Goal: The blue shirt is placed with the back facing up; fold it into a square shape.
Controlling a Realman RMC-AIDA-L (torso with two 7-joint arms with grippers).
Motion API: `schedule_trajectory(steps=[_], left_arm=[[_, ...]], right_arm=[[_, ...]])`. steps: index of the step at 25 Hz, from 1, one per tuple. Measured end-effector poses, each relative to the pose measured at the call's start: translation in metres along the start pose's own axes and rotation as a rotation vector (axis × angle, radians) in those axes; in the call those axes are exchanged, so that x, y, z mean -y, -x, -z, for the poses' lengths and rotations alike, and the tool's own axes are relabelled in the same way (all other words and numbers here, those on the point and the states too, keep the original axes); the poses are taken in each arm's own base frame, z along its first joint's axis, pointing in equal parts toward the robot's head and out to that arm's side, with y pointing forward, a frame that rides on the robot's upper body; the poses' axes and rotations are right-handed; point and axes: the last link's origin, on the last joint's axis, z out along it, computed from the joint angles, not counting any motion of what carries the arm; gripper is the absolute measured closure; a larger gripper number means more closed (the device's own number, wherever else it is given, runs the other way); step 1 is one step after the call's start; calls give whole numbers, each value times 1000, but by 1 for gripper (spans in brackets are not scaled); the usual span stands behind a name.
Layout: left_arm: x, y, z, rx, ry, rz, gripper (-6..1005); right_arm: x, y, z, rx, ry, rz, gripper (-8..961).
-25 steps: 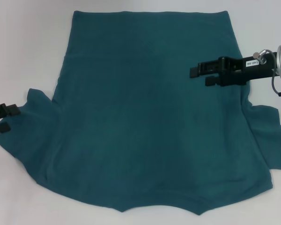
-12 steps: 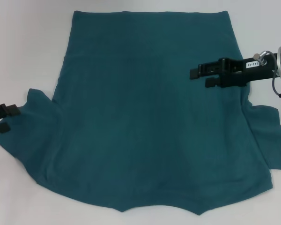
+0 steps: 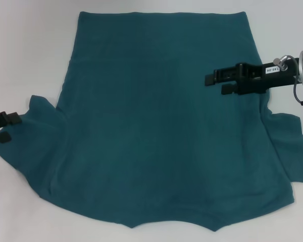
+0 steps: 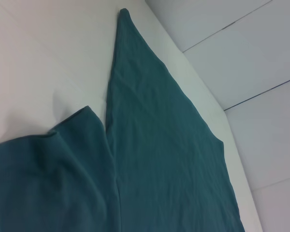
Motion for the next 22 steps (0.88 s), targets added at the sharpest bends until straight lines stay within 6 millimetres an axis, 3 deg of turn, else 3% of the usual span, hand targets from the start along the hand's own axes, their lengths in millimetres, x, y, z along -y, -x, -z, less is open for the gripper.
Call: schedule_trajectory(steps=[8, 22], left_arm=[[1, -9, -8, -46, -27, -71, 265], [8, -23, -70, -154, -200, -344, 265]], right_arm=[[1, 0, 0, -5, -7, 5, 208], [2, -2, -2, -11, -6, -2, 208]])
